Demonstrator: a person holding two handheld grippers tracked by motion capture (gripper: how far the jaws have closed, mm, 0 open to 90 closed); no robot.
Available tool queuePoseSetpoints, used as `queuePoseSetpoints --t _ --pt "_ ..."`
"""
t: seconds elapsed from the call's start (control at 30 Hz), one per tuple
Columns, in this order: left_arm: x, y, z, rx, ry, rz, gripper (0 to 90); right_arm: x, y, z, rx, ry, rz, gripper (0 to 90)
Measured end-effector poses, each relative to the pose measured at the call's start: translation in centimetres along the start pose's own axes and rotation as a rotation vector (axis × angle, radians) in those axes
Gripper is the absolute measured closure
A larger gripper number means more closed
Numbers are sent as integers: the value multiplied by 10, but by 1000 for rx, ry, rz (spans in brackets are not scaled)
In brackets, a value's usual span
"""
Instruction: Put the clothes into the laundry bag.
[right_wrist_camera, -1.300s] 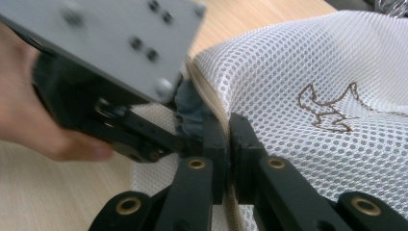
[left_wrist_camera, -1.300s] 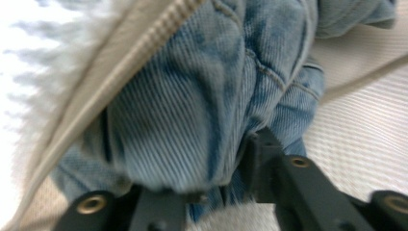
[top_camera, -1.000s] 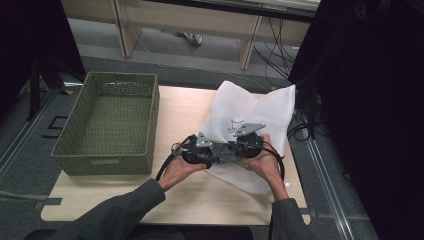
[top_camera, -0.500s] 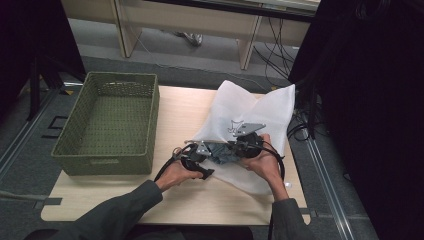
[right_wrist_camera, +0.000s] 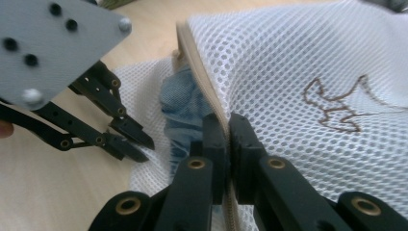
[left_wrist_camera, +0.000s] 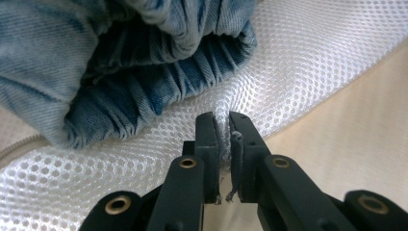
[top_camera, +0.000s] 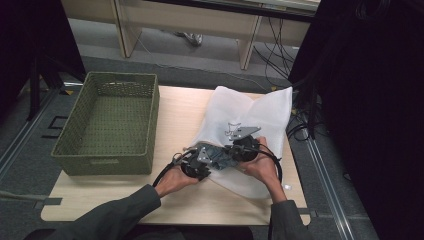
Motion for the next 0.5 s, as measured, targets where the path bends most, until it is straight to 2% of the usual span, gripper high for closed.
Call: queuePoseSetpoints --t 0.07,0.1,0.13,0.2,0.27,0.3,0.33,0.37,0.4,0.43,0.47,0.5 --pt "0 0 0 5 1 -8 826 -1 3 3 2 4 4 875" --pt "-1 0 0 8 -19 -23 826 -4 7 8 21 -1 18 875" --pt "-1 0 0 15 -23 -17 826 -5 9 10 25 -6 24 875" --pt "-1 0 0 18 0 -18 828 -9 14 15 44 10 57 875" --pt "-1 0 -1 16 -6 -23 828 -16 23 18 66 15 77 875" --pt "-1 0 0 22 13 -25 828 -20 27 20 79 30 96 875" --pt "-1 0 -1 19 2 -20 828 -23 31 19 82 19 105 876" --pt "-1 -1 -2 16 12 -20 830 -25 35 20 90 9 106 876" --pt "-1 0 -3 29 0 -28 833 -26 36 19 85 5 112 877" --pt "-1 -1 -4 13 24 -14 836 -26 37 18 76 5 118 877" --pt "-1 -1 -5 19 17 -22 839 -28 38 18 70 23 124 878" --pt "-1 -1 -5 19 17 -22 845 -29 40 16 54 17 128 879"
Point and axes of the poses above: each handheld gripper's, and its own axes: y roughly forward along the jaws, x roughly out of its top, z roughly to its left, the point moved 9 cm from there along y, roughly forward along the jaws, and after that the axes turned 8 degrees about y, right-handed, at the moved point
